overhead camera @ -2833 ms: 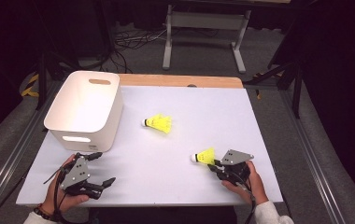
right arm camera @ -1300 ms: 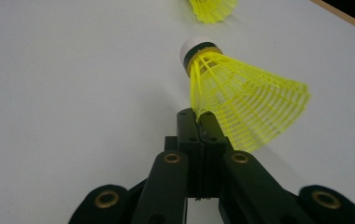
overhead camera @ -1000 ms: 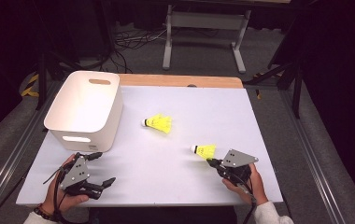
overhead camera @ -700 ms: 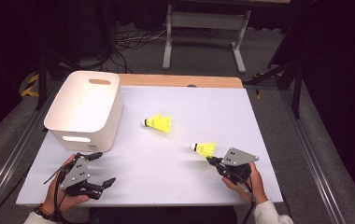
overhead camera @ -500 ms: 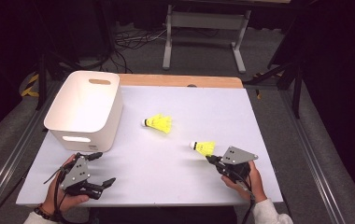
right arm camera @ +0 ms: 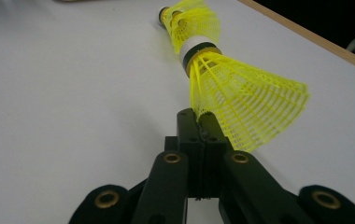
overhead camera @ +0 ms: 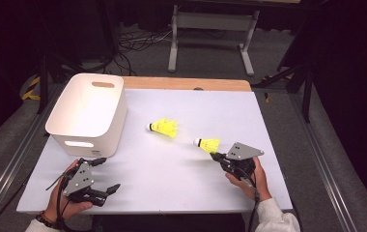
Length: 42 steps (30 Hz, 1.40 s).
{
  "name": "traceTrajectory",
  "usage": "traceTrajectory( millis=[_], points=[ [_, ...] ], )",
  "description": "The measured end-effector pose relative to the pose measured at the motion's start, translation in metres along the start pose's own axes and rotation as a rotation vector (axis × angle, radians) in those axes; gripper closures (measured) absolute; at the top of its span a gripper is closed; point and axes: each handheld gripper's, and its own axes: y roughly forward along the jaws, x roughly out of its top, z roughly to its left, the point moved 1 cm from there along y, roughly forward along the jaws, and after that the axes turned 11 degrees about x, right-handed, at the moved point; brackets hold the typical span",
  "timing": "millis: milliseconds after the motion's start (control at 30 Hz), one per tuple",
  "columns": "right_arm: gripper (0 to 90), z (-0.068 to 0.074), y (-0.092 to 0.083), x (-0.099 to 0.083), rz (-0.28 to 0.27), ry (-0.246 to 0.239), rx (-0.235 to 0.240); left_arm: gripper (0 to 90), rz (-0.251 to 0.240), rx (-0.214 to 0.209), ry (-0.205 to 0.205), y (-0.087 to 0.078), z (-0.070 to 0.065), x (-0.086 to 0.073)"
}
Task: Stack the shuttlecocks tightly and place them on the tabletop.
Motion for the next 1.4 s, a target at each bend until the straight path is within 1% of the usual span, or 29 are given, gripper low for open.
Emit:
traceTrajectory(
  millis=[167, 233, 333, 433, 467, 533, 600, 667, 800, 933, 1000, 1067, 1100, 1133, 1267, 1400],
  points=[
    [90.0, -0.007, 0.016, 0.005, 0.016, 0.007, 0.006, 7.5, -0.001, -0.001, 0.004, -0.001, 0.001, 0.000],
    [90.0, -0.009, 0.023, 0.007, 0.026, 0.002, 0.007, 7.5, -0.001, -0.004, -0.006, 0.000, 0.000, -0.001],
    [90.0, -0.013, 0.033, 0.011, 0.033, 0.003, 0.017, 7.5, -0.001, -0.008, -0.004, 0.000, 0.000, -0.001],
    [90.0, -0.016, 0.042, 0.015, 0.039, -0.002, 0.013, 7.5, 0.003, -0.007, 0.005, 0.000, 0.001, -0.001],
    [90.0, -0.017, 0.043, 0.016, 0.036, -0.002, 0.010, 7.5, 0.004, -0.010, 0.002, 0.001, 0.001, -0.001],
    [90.0, -0.022, 0.050, 0.018, 0.025, 0.013, 0.010, 7.5, 0.007, -0.011, 0.005, 0.001, 0.001, -0.002],
    [90.0, -0.024, 0.054, 0.019, 0.030, 0.016, 0.010, 7.5, 0.005, -0.013, 0.003, 0.001, 0.001, -0.002],
    [90.0, -0.026, 0.061, 0.021, 0.038, 0.020, 0.022, 7.5, 0.005, -0.013, 0.002, 0.001, 0.002, -0.002],
    [90.0, -0.027, 0.073, 0.025, 0.054, 0.017, 0.029, 7.5, 0.002, -0.018, 0.002, 0.001, 0.002, -0.002],
    [90.0, -0.026, 0.087, 0.032, 0.092, -0.004, 0.031, 7.5, 0.000, -0.018, 0.000, 0.000, 0.002, -0.002],
    [90.0, -0.025, 0.090, 0.034, 0.100, -0.012, 0.024, 7.5, -0.002, -0.021, -0.005, 0.000, 0.001, -0.002],
    [90.0, -0.025, 0.094, 0.037, 0.113, -0.024, 0.009, 7.5, -0.003, -0.019, 0.000, 0.000, 0.000, -0.002],
    [90.0, -0.025, 0.095, 0.038, 0.114, -0.026, 0.009, 7.5, 0.002, -0.017, 0.012, 0.000, 0.000, -0.002],
    [90.0, -0.025, 0.096, 0.039, 0.111, -0.023, 0.011, 7.5, 0.004, -0.019, 0.014, 0.000, 0.000, -0.002],
    [90.0, -0.026, 0.102, 0.044, 0.120, -0.028, 0.011, 7.5, 0.003, -0.021, 0.011, 0.001, 0.000, -0.002],
    [90.0, -0.027, 0.109, 0.049, 0.142, -0.042, 0.010, 7.5, 0.007, -0.015, 0.017, 0.000, 0.000, -0.002]
  ],
)
